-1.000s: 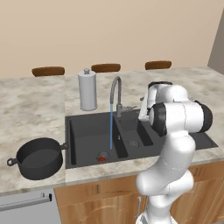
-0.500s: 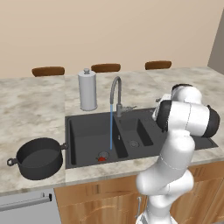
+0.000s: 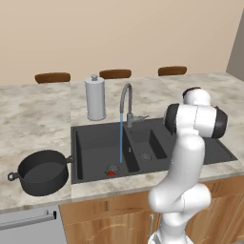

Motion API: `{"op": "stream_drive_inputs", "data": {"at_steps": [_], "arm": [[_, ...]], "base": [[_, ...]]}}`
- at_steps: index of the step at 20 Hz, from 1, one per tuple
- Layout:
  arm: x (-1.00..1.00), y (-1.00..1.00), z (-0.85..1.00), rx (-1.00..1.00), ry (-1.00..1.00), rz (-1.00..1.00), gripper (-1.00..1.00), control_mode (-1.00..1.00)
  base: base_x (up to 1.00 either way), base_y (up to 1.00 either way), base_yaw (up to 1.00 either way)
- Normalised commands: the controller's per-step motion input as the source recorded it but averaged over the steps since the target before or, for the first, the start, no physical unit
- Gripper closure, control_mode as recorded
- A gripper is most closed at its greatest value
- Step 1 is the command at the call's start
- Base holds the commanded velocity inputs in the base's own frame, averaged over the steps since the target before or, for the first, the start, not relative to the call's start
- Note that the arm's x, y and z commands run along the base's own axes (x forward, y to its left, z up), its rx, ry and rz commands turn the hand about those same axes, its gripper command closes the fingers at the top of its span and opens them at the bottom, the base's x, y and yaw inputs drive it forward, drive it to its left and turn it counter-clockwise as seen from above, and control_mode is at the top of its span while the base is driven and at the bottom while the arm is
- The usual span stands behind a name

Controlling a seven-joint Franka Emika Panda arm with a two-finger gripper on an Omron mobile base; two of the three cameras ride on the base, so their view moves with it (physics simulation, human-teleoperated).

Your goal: Dump the bell pepper from the pot into the sink. Then turn on the water and wash the bell pepper. Then turn off the water and put the bell pepper back in the pot.

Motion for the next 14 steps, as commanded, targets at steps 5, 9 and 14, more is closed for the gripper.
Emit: {"op": "stream_drive_inputs", "data": {"at_steps": [5, 9, 14], "arm": [[0.38, 0.13, -0.36, 0.0, 0.0, 0.21, -1.0, -1.0], [0.53, 0.22, -0.38, 0.0, 0.0, 0.18, -1.0, -1.0], [0.6, 0.21, -0.18, 0.0, 0.0, 0.11, -1.0, -1.0]], "base": [[0.0, 0.0, 0.0], [0.0, 0.0, 0.0], [0.0, 0.0, 0.0]]}}
